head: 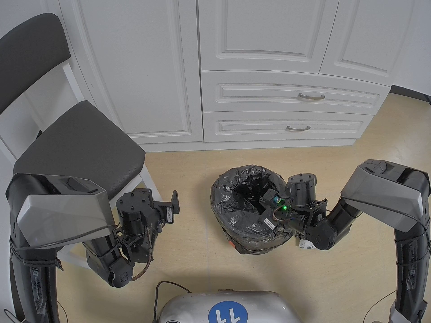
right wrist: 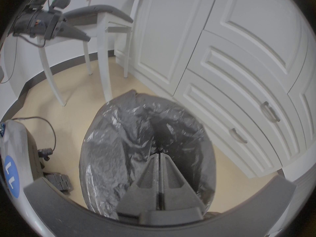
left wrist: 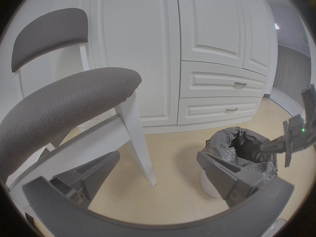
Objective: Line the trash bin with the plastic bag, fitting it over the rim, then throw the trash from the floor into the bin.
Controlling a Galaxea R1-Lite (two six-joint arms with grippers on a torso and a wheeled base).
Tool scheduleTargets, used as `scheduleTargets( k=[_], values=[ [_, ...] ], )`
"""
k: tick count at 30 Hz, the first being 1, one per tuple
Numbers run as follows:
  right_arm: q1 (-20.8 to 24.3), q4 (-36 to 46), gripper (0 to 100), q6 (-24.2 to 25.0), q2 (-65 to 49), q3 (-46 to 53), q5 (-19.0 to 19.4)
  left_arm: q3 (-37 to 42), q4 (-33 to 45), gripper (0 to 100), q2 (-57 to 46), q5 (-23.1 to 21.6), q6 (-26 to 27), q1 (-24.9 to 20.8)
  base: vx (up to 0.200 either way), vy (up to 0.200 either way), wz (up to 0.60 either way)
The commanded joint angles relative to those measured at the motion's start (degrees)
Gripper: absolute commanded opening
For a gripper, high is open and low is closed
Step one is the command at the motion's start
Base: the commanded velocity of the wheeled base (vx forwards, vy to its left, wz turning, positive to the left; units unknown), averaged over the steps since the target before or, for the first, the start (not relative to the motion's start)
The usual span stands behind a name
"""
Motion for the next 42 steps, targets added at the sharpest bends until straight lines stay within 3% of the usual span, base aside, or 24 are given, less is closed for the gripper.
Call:
scheduleTargets(
  k=[1, 7, 10, 11, 12, 14, 25, 38, 42],
  values=[
    [1.1, 1.0, 0, -0.5, 2.6, 0.3, 0.2, 0.3, -0.1, 100, 0.0, 0.1, 0.0, 0.0, 0.000, 0.000, 0.00],
    [1.2, 6.8, 0, -0.6, 2.7, 0.2, 1.1, 0.3, -0.1, 100, 0.0, 0.1, 0.0, 0.0, 0.000, 0.000, 0.00],
    [2.8, 13.0, 0, -0.7, -1.7, 3.4, 6.2, 0.3, -0.1, 100, 0.0, 0.1, 0.0, 0.0, 0.000, 0.000, 0.00],
    [2.8, 13.0, 0, -0.7, -1.7, 3.4, 6.2, 0.3, -0.1, 100, 0.0, 0.1, 0.0, 0.0, 0.000, 0.000, 0.00],
    [3.4, 15.5, 0, -0.6, -2.7, 4.1, 9.0, 0.3, -0.1, 100, 0.0, 0.1, 0.0, 0.0, 0.000, 0.000, 0.00],
    [4.3, 16.4, 0, -0.5, -2.5, 4.2, 10.0, 0.3, -0.1, 100, 0.0, 0.0, 0.0, 0.0, 0.000, 0.000, 0.00],
    [3.8, 13.5, 0, 2.5, -1.2, 1.7, 9.8, 0.7, -0.1, 100, -0.6, 0.1, 0.0, 0.0, 0.000, 0.000, 0.00],
    [-3.6, 16.8, 0, 3.1, -0.8, -5.2, 10.3, 0.8, -0.1, 100, -0.7, 0.1, -0.1, 0.0, 0.000, 0.000, 0.00],
    [-3.1, 19.1, 0, 3.3, -1.4, -5.4, 11.1, 0.8, -0.1, 100, -0.7, 0.1, -0.1, 0.1, 0.000, 0.000, 0.00]
  ],
)
